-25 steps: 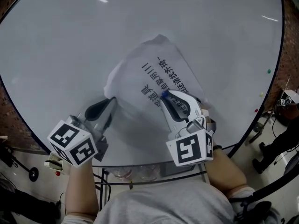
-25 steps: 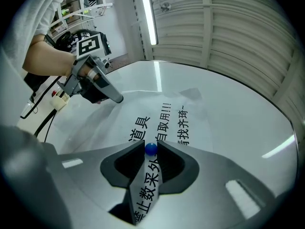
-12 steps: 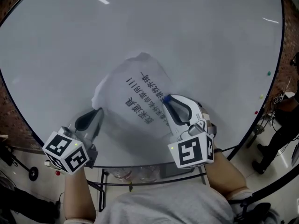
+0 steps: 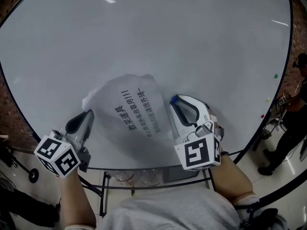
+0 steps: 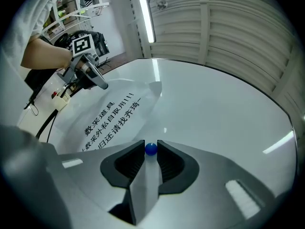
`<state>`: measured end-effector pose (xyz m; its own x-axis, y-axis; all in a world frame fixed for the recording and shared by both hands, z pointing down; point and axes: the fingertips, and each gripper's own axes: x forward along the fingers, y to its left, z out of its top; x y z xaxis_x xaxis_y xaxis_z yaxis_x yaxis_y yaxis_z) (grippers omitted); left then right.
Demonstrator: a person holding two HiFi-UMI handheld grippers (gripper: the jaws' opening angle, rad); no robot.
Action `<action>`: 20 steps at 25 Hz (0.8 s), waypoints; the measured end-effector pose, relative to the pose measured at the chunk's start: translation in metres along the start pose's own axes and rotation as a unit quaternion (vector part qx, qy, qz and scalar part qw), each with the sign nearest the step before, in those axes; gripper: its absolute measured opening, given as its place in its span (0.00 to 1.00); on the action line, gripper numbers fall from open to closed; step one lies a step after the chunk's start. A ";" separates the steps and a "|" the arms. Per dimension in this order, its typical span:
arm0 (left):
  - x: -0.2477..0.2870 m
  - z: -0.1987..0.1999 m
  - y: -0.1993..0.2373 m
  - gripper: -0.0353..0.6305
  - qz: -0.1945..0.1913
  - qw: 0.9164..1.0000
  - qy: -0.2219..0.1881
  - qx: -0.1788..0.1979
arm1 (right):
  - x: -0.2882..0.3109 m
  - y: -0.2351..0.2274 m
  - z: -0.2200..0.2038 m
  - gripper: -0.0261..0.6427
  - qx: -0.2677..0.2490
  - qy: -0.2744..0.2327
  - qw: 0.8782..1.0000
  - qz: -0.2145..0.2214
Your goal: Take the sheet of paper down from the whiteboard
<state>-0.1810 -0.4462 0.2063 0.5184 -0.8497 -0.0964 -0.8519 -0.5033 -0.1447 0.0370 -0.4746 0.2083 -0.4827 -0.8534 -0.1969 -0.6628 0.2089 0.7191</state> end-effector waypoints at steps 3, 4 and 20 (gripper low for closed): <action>0.002 0.006 0.000 0.06 -0.003 1.000 -0.001 -0.003 | 0.006 -0.004 0.002 0.16 0.001 0.001 1.000 0.001; 0.003 0.008 0.000 0.06 -0.004 1.000 0.000 -0.004 | 0.008 -0.005 0.004 0.16 0.001 0.000 1.000 0.002; 0.005 -0.024 -0.005 0.06 -0.003 0.999 0.048 -0.024 | -0.009 -0.005 0.013 0.04 0.023 -0.004 1.000 0.000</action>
<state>-0.1763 -0.4519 0.2298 0.5154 -0.8569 -0.0010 -0.8529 -0.5129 -0.0975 0.0370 -0.4615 0.1976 -0.4868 -0.8499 -0.2018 -0.6880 0.2307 0.6881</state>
